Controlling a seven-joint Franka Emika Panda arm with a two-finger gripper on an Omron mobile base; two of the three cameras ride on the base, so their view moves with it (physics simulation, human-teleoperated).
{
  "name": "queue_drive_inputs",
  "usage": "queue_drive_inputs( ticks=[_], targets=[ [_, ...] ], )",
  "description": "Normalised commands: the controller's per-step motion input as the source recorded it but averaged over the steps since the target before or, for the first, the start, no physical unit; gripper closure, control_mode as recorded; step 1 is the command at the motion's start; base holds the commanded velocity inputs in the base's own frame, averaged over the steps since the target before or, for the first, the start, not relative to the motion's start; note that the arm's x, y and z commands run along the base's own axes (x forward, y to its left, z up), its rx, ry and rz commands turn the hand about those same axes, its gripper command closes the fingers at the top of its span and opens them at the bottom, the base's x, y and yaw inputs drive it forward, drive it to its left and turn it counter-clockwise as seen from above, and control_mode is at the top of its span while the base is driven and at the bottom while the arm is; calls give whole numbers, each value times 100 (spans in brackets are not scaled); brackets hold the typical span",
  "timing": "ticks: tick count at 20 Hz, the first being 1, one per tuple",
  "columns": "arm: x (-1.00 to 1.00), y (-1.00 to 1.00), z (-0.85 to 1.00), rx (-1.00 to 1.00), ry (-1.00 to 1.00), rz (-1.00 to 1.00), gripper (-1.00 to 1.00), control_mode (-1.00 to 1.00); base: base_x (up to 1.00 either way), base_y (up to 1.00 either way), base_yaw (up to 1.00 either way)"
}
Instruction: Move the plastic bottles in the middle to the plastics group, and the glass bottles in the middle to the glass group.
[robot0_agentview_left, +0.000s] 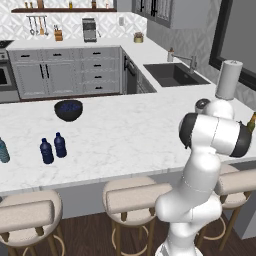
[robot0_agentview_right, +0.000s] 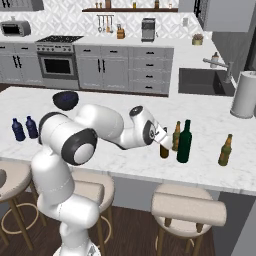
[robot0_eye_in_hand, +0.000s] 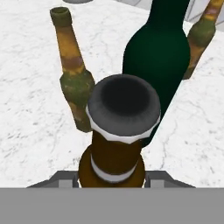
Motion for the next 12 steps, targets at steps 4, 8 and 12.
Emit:
queue_drive_inputs(
  ticks=[4,8,12],
  targets=[
    [0,0,-18,0,0,0,100,-100,0,0,0],
    [0,0,-11,0,0,0,100,-100,0,0,0],
    [15,0,0,0,-6,0,100,-100,0,0,0]
  ],
)
